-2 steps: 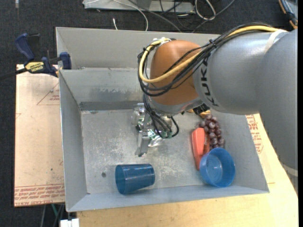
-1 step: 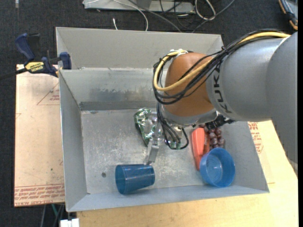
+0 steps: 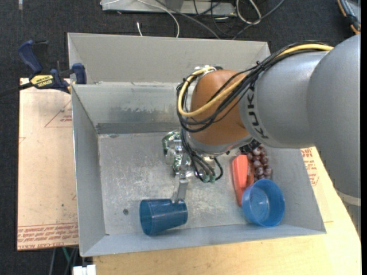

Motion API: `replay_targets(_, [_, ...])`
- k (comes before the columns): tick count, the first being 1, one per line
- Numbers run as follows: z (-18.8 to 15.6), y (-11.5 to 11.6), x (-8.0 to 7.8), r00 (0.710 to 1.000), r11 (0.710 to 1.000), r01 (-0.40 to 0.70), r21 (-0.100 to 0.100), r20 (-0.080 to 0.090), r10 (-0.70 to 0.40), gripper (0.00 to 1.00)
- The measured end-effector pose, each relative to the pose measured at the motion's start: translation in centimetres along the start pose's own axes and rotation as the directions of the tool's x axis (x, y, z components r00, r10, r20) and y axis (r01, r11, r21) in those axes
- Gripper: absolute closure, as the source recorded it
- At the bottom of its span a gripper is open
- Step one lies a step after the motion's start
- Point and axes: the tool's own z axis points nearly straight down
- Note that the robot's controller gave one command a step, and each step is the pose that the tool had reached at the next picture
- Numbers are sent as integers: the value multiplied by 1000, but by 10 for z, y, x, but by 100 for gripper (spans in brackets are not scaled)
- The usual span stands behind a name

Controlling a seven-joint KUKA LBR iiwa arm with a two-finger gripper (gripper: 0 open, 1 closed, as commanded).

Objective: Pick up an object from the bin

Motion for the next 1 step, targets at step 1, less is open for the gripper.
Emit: replay_targets(1, [-6, -12, 8, 990, 990, -141, -2, 2, 141, 0])
